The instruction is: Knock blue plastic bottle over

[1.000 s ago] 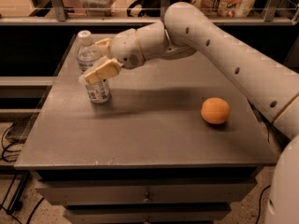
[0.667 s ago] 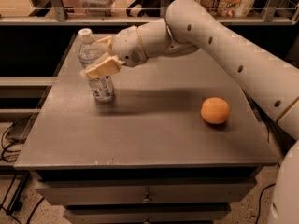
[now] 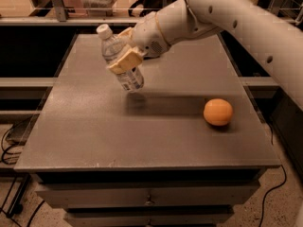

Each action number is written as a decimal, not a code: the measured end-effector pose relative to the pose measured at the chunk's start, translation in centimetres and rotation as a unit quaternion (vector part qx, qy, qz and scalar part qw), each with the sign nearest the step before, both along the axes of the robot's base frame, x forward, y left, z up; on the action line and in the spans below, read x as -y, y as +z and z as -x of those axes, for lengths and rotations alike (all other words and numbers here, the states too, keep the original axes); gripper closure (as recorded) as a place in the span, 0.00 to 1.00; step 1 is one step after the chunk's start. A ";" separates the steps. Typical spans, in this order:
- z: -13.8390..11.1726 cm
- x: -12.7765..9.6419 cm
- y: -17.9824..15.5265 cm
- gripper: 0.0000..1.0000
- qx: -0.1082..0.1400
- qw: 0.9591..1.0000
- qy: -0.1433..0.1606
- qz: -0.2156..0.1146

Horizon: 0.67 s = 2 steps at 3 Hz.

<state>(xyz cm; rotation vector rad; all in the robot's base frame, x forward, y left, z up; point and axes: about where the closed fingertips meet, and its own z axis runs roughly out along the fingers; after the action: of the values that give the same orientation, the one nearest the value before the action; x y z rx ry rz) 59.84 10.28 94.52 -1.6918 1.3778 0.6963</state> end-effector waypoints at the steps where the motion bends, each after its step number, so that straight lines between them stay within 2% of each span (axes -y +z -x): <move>1: -1.5 3.2 -1.0 1.00 0.028 0.995 -0.021 0.089; 2: -3.1 5.9 -2.6 0.81 0.051 0.982 -0.029 0.177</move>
Offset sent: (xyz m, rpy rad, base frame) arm 0.0526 -0.1000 -0.0395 -0.5779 -0.1651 -0.0853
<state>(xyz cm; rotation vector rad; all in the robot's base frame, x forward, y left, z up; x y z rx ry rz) 62.92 4.36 91.90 -1.9223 1.5383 0.3380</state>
